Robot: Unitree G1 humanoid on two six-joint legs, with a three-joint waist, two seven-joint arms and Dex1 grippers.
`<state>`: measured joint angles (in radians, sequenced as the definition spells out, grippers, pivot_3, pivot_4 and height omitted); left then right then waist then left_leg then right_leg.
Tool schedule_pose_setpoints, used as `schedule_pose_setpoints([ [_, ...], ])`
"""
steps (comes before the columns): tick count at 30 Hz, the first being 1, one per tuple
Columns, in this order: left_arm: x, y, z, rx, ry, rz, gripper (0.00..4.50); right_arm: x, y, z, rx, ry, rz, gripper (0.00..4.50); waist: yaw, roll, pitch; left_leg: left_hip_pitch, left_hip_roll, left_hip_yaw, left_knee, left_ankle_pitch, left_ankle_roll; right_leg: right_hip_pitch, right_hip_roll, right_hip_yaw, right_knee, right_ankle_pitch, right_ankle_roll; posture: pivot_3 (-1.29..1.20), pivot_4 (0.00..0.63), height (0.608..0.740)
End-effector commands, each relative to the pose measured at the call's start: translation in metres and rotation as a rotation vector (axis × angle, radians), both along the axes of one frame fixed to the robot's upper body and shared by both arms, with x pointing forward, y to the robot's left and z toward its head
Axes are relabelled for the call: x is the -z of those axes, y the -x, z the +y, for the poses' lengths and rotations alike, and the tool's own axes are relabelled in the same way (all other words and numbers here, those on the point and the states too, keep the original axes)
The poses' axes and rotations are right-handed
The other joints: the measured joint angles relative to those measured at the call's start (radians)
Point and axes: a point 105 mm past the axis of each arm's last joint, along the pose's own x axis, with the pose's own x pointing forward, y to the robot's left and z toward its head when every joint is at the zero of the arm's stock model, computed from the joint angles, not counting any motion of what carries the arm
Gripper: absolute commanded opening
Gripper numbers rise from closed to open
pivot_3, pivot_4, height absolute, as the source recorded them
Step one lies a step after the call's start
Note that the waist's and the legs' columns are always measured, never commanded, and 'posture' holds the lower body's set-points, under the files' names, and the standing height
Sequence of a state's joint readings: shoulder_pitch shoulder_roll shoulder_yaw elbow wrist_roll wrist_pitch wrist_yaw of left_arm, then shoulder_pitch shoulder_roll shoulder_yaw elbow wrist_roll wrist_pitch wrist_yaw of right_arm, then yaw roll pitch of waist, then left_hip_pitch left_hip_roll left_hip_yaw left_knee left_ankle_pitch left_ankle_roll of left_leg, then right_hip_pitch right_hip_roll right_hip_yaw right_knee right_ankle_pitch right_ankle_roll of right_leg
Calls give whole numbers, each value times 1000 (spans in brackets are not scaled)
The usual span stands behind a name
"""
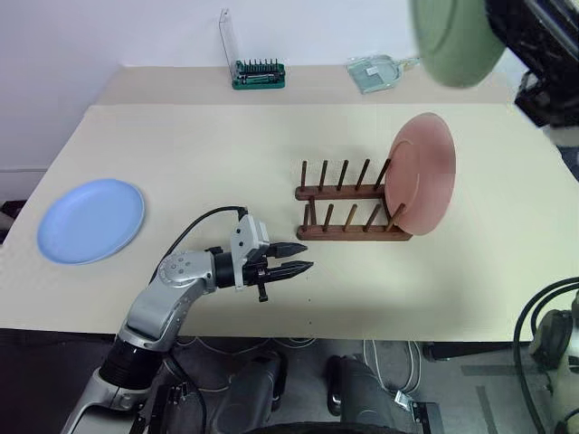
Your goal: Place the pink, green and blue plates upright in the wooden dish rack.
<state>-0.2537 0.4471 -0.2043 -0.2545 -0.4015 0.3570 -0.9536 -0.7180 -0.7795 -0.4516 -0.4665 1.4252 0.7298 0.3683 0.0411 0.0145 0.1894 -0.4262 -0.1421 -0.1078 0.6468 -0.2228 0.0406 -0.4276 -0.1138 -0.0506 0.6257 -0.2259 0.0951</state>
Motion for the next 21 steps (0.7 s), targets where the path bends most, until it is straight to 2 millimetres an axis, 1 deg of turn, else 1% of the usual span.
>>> schedule_pose_setpoints([
  [1,-9,2,-1,6,17,-46,1527,10,3,12,-137,-131,155,79,-4,-2,-1,0,0,0,0,0,0,1,0,0,-1,0,0,0,150,740],
  [3,-9,2,-1,3,17,-46,1527,26,-4,20,-146,-153,256,79,-4,-2,-1,0,0,1,0,0,0,0,0,1,-1,0,0,0,150,740],
  [5,-9,3,-1,2,18,-45,1527,41,-13,22,-125,-182,349,79,-3,-2,-1,0,0,1,-1,0,0,-1,0,1,1,0,0,0,150,740],
  [7,-9,3,-2,1,18,-45,1527,48,-17,21,-107,-197,392,79,-3,-1,-1,0,0,1,-1,0,0,-2,0,1,2,0,0,0,150,740],
  [10,-10,3,-1,-4,18,-46,1527,71,-27,15,-68,-243,499,79,-2,-2,-1,0,0,1,-1,0,0,-3,0,1,2,1,1,0,150,740],
  [14,-10,3,0,-6,16,-46,1527,81,-30,6,-32,-286,539,79,-3,-1,-1,0,0,2,-1,0,0,-3,0,2,2,1,1,0,150,740],
  [18,-11,3,0,-7,16,-49,1527,91,-35,-4,24,-291,567,79,-3,-1,-1,0,0,1,-1,0,0,-2,1,2,2,1,1,0,150,740],
  [21,-11,3,-1,-7,17,-50,1527,96,-36,-8,35,-299,584,79,-3,-1,-1,0,0,2,-1,0,0,-2,1,2,2,0,1,0,150,740],
])
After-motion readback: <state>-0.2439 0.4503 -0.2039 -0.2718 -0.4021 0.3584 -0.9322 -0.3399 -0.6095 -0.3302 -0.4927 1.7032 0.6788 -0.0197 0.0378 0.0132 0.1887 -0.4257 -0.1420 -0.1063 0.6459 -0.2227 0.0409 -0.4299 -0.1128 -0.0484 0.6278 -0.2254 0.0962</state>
